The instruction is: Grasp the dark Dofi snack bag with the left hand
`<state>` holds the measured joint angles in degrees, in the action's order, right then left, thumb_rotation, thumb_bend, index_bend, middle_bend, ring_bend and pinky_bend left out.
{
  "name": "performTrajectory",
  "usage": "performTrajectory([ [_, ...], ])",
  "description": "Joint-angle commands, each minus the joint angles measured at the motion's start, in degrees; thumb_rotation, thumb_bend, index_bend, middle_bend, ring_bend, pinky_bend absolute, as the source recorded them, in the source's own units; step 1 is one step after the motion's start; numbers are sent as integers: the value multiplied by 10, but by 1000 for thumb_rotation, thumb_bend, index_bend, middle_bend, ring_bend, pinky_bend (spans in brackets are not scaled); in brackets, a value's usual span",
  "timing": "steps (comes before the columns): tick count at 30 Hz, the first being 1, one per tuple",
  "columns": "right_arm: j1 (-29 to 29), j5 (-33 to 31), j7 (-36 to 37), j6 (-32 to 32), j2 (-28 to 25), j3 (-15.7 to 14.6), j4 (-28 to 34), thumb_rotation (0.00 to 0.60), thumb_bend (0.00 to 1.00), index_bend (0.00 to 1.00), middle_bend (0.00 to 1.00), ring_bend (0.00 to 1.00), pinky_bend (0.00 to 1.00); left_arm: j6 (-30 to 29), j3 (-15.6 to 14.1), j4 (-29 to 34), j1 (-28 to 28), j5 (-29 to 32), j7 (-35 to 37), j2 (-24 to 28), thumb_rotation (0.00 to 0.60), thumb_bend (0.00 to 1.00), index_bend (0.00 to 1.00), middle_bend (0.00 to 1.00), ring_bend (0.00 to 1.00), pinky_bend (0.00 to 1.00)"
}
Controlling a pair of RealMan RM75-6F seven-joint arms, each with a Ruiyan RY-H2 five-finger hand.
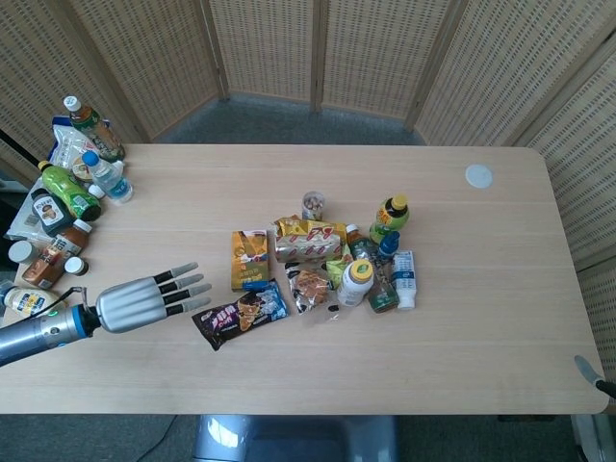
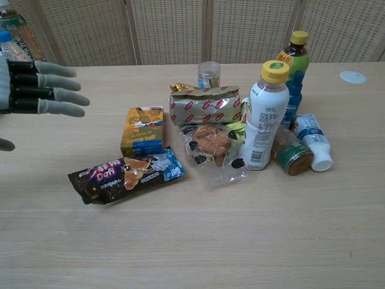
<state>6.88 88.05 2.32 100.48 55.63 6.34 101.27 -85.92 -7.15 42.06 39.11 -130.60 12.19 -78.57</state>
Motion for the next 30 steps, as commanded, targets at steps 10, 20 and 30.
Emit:
performTrajectory([
  [10,1,-4,17,0,-6,2,0,600,0,0,0,0,0,30,-70,-92,65,-26,-33,-89,600,0,0,0,0,0],
  [20,3,-12,39,2,-14,7,-1,600,0,0,0,0,0,76,-85,-127,113,0,-51,-149,600,0,0,0,0,0],
  [30,6,-18,60,4,-21,10,-3,600,0,0,0,0,0,107,-103,-133,141,20,-60,-203,600,0,0,0,0,0],
])
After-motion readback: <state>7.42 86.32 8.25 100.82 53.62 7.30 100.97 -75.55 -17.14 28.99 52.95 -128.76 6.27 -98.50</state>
